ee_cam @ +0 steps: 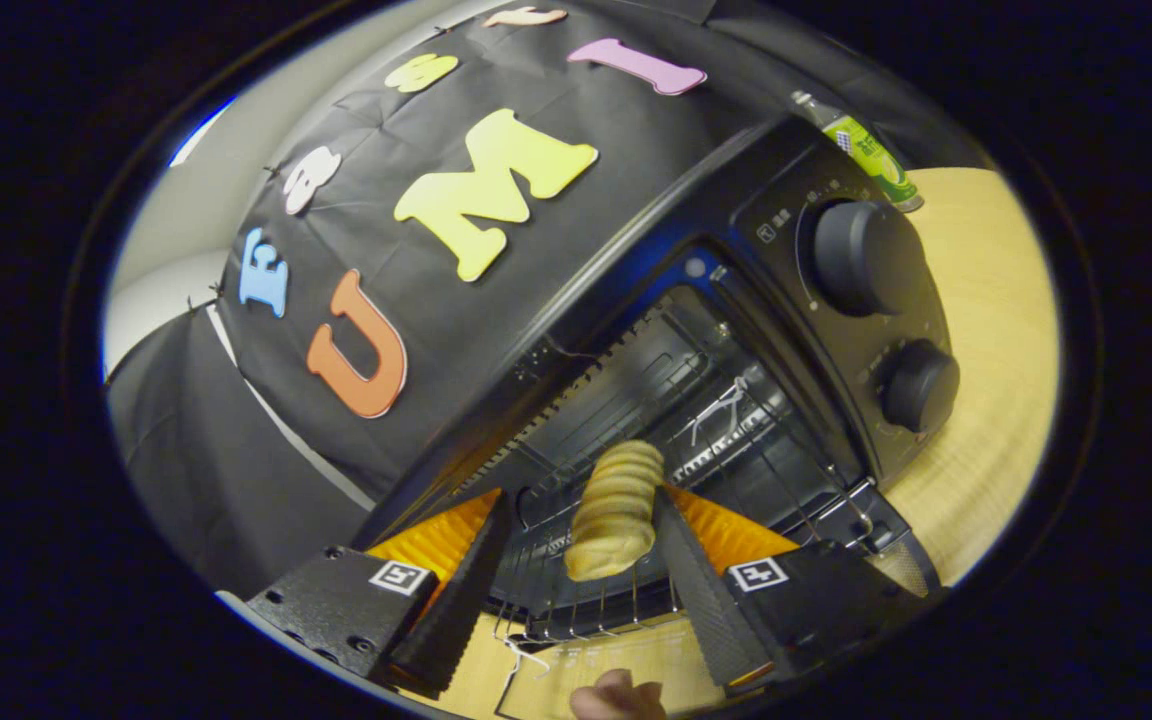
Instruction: Open the toaster oven, put the food inside, and close the toaster oven door.
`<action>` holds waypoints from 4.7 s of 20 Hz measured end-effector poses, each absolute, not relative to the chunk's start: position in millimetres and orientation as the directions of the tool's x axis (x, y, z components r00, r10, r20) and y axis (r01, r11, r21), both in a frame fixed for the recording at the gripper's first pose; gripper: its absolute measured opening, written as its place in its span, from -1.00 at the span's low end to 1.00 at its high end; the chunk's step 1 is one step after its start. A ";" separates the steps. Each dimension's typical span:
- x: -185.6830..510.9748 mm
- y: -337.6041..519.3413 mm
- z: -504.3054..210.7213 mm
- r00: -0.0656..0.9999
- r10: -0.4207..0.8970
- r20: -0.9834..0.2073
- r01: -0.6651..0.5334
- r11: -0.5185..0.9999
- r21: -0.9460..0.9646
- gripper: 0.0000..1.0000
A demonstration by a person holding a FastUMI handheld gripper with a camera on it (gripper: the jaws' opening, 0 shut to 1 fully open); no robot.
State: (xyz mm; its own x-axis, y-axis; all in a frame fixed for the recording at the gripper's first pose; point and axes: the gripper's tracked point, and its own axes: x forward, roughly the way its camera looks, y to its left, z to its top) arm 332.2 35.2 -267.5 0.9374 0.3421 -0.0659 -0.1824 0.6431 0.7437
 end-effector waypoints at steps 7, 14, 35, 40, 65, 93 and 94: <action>290.5 28.3 -272.4 0.940 0.325 -0.102 -0.161 0.689 0.707 1.00; 219.9 24.4 -283.3 0.933 0.293 -0.209 -0.141 0.832 0.536 1.00; 168.4 46.9 -380.2 0.843 0.034 -0.537 -0.001 0.998 0.062 1.00; 169.1 48.1 -378.1 0.850 0.015 -0.526 0.023 0.997 0.067 1.00; 197.3 49.1 -265.8 0.997 0.050 -0.053 -0.052 0.997 -0.054 1.00; 55.6 30.3 -81.5 0.999 0.034 -0.027 -0.029 0.988 0.151 1.00; 40.0 20.6 -67.2 1.000 0.013 -0.003 -0.012 0.991 0.133 1.00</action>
